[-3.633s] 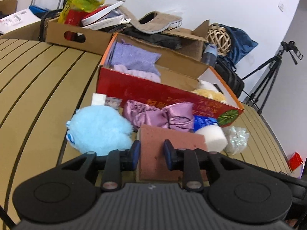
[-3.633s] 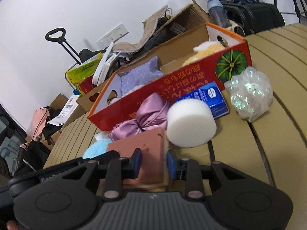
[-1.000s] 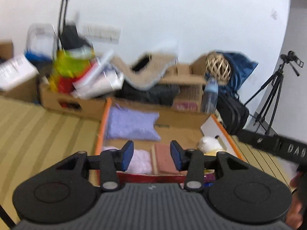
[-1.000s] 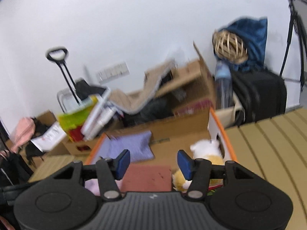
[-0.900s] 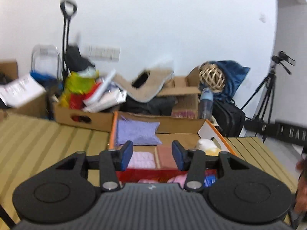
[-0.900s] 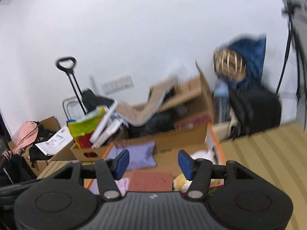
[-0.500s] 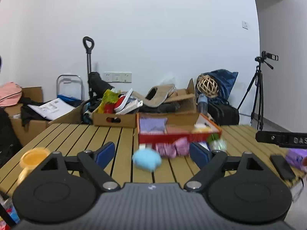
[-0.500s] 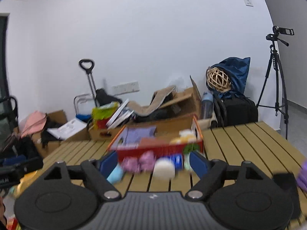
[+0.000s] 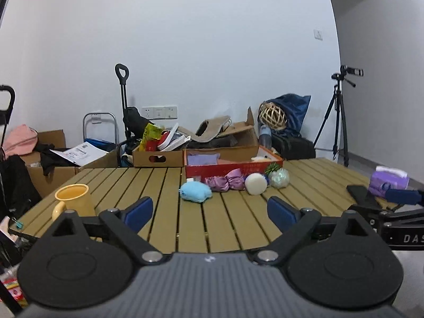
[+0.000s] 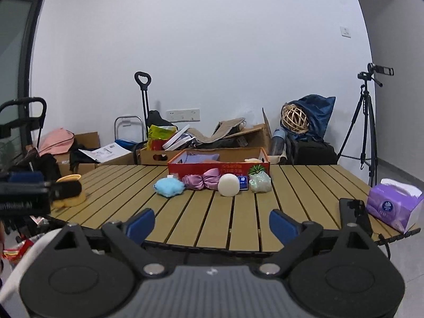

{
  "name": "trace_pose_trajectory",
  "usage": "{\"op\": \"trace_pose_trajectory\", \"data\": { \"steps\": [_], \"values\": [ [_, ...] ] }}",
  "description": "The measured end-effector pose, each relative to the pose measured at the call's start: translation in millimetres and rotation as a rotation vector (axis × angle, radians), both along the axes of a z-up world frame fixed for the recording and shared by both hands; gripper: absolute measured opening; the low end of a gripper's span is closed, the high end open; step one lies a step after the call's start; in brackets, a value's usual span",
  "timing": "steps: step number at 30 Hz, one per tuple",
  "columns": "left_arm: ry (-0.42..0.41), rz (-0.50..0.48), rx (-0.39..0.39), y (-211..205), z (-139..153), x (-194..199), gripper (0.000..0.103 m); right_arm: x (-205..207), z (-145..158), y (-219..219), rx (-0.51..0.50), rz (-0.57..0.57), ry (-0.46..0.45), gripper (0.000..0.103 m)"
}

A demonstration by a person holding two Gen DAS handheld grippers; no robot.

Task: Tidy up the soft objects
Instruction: 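Lower both grippers onto the pink satin bow and close them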

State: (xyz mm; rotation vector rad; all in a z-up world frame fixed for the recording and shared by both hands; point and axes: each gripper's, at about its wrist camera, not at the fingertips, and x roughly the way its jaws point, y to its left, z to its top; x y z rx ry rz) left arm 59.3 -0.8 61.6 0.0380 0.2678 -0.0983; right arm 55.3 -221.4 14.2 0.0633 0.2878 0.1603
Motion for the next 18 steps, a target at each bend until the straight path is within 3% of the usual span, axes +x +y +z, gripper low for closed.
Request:
{"op": "trace_pose_trajectory", "data": {
  "steps": [10,13,18],
  "values": [
    [0.037,-0.032,-0.014,-1,1,37,0.096,33,-3,-8,0.021,0.002,0.036,0.092],
    [0.056,-0.039,-0.018,-3,4,70,0.094,62,1,-8,0.022,0.019,0.06,0.086],
    [0.141,-0.039,-0.079,1,2,160,0.076,137,13,-9,0.054,0.056,0.096,0.077]
  ]
}}
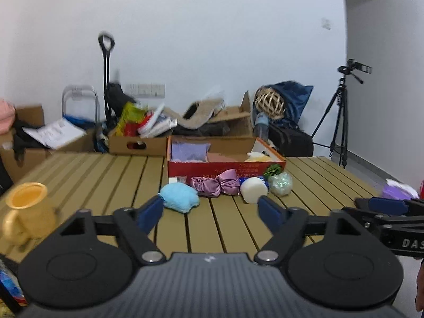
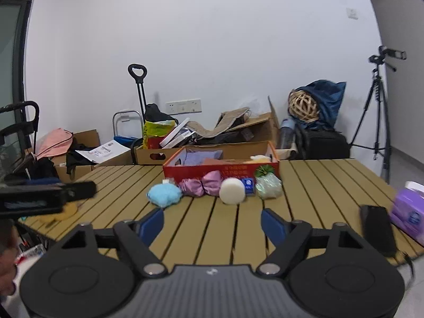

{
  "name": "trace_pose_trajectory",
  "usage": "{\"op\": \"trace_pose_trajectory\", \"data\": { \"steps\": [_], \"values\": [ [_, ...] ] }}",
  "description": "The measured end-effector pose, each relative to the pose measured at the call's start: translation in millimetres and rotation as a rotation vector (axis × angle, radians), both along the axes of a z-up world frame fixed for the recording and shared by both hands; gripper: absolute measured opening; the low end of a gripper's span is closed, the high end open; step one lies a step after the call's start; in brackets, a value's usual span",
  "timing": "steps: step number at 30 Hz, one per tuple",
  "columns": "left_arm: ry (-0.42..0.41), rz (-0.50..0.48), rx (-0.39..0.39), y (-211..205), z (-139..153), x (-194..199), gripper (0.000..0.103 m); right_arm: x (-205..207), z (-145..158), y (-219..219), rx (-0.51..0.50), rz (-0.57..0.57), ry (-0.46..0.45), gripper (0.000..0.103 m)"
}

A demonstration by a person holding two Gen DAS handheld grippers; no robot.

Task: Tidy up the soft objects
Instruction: 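Lower both grippers onto the pink satin bow and close them, then lift the pink satin bow with both grippers and carry it into the box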

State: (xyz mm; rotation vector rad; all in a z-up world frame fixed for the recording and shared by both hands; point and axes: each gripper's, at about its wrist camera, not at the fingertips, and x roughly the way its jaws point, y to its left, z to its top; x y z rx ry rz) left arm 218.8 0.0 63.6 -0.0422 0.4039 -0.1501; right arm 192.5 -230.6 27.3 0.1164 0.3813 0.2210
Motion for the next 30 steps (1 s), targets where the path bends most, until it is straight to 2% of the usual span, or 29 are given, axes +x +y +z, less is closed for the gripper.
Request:
{"op": "trace_pose_trajectory", "data": {
  "steps": [3,6,11,14,16,19,21,23,25,28,30],
  "values": [
    [0.062,-0.031,-0.047,2,-12,70,0.074,58,0,-2,0.043,0.006,0.042,0.076],
    [0.075,-0.045,-0.002,-10,-27,127,0.073,126,-11,-6,0.091,0.008,0.102,0.074],
    [0.183,-0.024,-0.018,-21,-62,229,0.054,221,-36,-1,0.157,-0.019,0.168,0.069],
    [0.245,0.001,-0.065,-17,-85,269,0.053,273,-51,7,0.174,-0.012,0.211,0.064],
    [0.28,0.029,-0.097,-10,-100,282,0.052,300,-62,11,0.198,-0.004,0.233,0.061],
    [0.283,-0.004,-0.091,-8,-108,289,0.042,323,-75,20,0.218,0.02,0.243,0.056],
    [0.291,-0.022,-0.118,-6,-109,291,0.035,332,-84,29,0.212,0.032,0.269,0.047],
    [0.301,-0.026,-0.13,-5,-111,294,0.027,336,-90,36,0.196,0.05,0.278,0.032],
    [0.306,-0.034,-0.139,-5,-112,295,0.022,337,-93,42,0.174,0.056,0.256,0.024],
    [0.291,-0.038,-0.15,-4,-109,294,0.017,332,-93,43,0.154,0.074,0.232,0.009],
    [0.262,-0.041,-0.151,-5,-100,287,0.016,326,-89,41,0.163,0.084,0.201,0.003]
  ]
}}
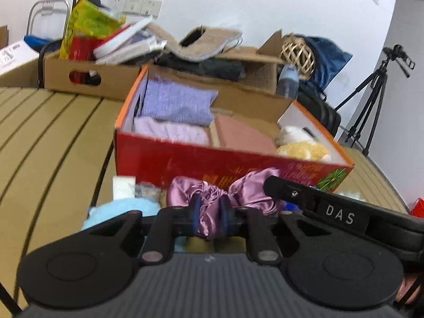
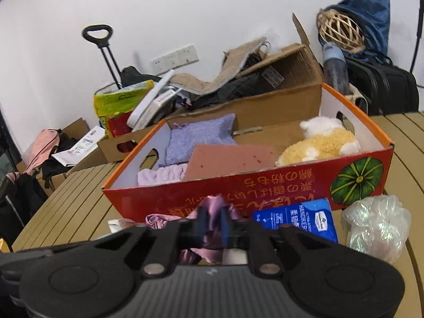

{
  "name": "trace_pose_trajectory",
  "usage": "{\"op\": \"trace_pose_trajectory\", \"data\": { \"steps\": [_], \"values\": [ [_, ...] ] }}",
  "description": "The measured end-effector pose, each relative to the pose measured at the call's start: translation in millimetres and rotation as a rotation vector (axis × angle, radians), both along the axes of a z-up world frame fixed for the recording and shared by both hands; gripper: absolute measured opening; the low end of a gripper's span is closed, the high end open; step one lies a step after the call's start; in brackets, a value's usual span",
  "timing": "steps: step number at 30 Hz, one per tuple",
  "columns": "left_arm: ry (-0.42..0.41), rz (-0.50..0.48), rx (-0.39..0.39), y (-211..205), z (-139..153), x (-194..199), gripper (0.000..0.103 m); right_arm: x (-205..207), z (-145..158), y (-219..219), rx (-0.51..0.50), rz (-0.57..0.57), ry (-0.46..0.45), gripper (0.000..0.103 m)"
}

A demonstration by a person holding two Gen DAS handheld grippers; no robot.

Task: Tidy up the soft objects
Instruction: 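Lift the pink satin bow with both grippers and carry it into the box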

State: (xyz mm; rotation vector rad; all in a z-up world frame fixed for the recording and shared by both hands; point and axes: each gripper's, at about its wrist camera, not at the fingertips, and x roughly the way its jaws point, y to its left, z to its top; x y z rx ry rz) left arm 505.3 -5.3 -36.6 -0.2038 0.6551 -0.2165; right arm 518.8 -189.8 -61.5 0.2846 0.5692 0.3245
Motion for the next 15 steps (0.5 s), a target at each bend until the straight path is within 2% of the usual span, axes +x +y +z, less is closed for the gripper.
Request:
{"op": "trace_pose_trajectory", "data": {
  "steps": [2,7,9,12,15],
  "values": [
    [-0.054,0.013,-0.024,3,18,-16,0.016,-12,15,0,-0.003,0.003,-0.032,0.002],
    [-0.193,0.007,-0.061,5,71,-85,0.015,-81,74,1,-0.042,0.031,-0.199,0.002],
    [-0.21,-0.009,-0.072,6,84,-117,0.016,-117,87,-5,-0.033,0.037,-0.225,0.002],
    [-0.192,-0.042,-0.095,4,97,-161,0.015,-173,100,-18,0.0,0.045,-0.232,0.002],
    [-0.211,-0.095,-0.069,-3,105,-215,0.015,-231,109,-27,-0.015,0.053,-0.254,0.002]
  ]
}}
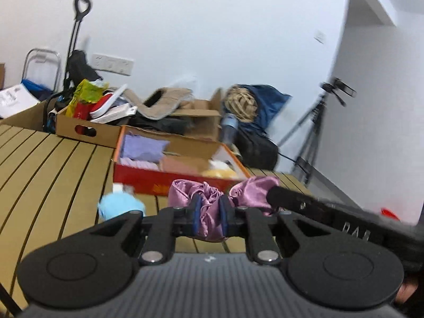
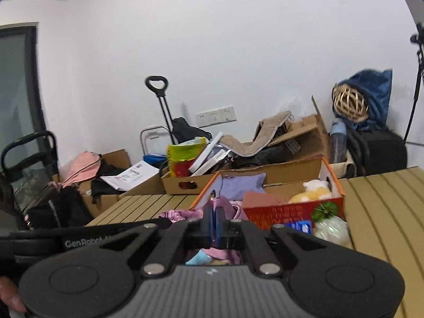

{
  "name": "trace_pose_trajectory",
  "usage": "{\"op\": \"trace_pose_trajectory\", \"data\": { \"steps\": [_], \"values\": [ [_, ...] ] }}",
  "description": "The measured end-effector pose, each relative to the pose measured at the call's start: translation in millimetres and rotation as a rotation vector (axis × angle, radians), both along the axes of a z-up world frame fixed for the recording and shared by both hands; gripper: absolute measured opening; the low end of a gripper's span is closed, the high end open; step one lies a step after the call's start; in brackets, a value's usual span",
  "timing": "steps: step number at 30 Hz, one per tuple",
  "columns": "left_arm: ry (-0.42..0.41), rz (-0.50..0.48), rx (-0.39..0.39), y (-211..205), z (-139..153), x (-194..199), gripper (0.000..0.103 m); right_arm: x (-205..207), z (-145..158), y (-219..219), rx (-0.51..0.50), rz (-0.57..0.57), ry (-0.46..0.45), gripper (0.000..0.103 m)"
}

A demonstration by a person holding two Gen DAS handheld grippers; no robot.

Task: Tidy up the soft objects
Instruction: 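Lift the pink satin bow with both grippers and carry it into the box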

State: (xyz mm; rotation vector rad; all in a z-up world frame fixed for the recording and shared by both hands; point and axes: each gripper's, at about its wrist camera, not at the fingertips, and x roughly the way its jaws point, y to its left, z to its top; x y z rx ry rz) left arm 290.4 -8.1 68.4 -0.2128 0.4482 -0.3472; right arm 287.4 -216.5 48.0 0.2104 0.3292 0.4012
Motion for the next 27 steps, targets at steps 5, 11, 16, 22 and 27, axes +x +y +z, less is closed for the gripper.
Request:
{"op": "trace_pose_trajectory", "data": {
  "steps": [5,11,16,22,27],
  "values": [
    [0.024,-0.044,-0.026,-9,-1,-65,0.015,-76,6,-9,-0.02,-0.003,-0.019,0.002],
    [-0.024,-0.054,0.001,-19,14,-104,0.015,-123,16,-15,-0.027,-0.015,-0.05,0.002],
    [-0.066,-0.052,0.004,-19,28,-116,0.015,-135,26,-18,-0.016,-0.016,-0.083,0.002],
    [-0.08,-0.051,0.011,-15,35,-93,0.015,-113,31,-17,0.01,0.001,-0.08,0.002],
    [-0.131,-0.044,0.015,-6,48,-38,0.015,-51,42,-8,0.0,0.024,-0.088,0.002]
  ]
}}
